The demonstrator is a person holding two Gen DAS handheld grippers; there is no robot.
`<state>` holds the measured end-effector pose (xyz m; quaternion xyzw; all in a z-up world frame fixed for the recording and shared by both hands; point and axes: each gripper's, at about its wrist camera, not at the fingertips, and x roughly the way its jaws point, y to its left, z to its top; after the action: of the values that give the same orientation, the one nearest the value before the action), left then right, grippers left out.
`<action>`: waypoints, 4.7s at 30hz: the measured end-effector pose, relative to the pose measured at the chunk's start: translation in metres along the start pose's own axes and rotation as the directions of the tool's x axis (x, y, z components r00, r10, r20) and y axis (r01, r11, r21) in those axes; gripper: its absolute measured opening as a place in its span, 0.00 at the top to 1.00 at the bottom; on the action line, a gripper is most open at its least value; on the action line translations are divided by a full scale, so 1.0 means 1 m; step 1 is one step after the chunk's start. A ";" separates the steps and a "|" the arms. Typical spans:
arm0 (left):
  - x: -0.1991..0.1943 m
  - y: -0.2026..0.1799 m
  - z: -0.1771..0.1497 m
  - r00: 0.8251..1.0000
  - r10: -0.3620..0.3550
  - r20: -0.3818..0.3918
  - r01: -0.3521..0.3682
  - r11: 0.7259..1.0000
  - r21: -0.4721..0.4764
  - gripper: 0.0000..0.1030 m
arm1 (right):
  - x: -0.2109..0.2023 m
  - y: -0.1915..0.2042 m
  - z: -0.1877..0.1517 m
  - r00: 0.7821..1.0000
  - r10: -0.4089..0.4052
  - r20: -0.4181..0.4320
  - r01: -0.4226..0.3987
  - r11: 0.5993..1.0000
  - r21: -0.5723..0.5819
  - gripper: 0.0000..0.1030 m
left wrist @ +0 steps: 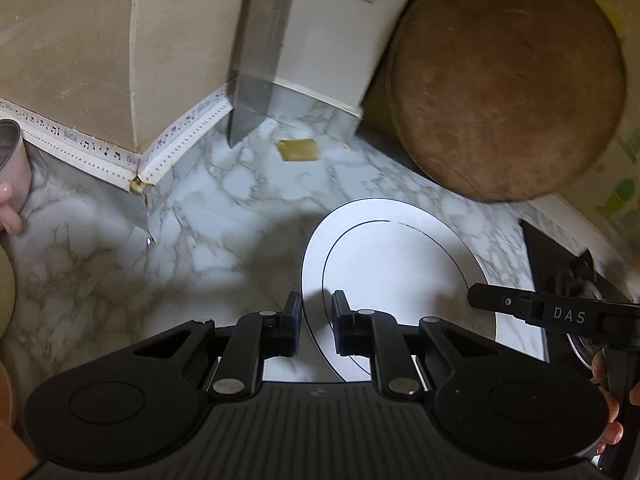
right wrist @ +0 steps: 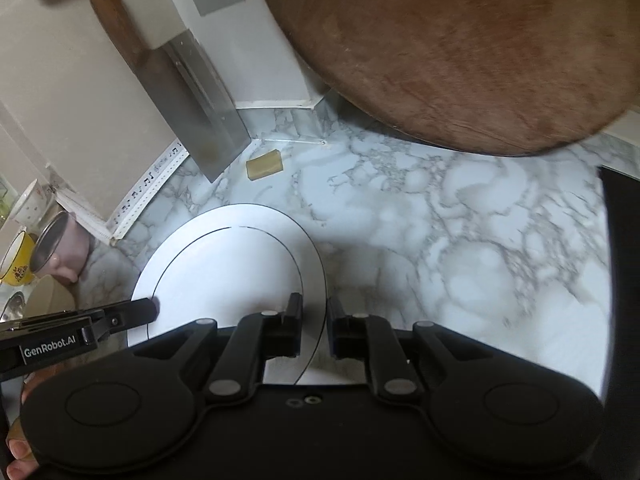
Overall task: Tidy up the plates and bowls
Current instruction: 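Close both grippers on the rim of the small white plate, then lift the small white plate onto the large white plate and release, then move both grippers back to the pink bear-shaped plate, then close both grippers on the rim of the pink bear-shaped plate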
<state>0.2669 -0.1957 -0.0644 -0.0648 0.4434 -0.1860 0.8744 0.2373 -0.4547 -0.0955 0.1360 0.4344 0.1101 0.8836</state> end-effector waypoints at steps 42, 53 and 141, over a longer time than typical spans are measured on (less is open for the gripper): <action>0.002 -0.034 -0.085 0.984 -0.037 -0.174 0.060 0.990 0.128 0.86 | -0.045 -0.032 -0.117 0.996 -0.075 -0.039 0.079 0.987 0.138 0.88; -0.001 -0.031 -0.082 0.984 -0.038 -0.172 0.060 0.990 0.127 0.86 | -0.045 -0.030 -0.116 0.995 -0.096 -0.037 0.100 0.989 0.110 0.93; -0.188 0.228 -0.201 0.901 0.434 -0.025 -0.409 0.826 -0.388 0.82 | 0.063 0.297 -0.153 0.978 0.158 -0.133 -0.201 0.875 -0.441 0.79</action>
<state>0.0663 0.0975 -0.1066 -0.1415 0.4462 0.1041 0.8775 0.1299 -0.1346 -0.1317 -0.0388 0.4231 0.2957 0.8556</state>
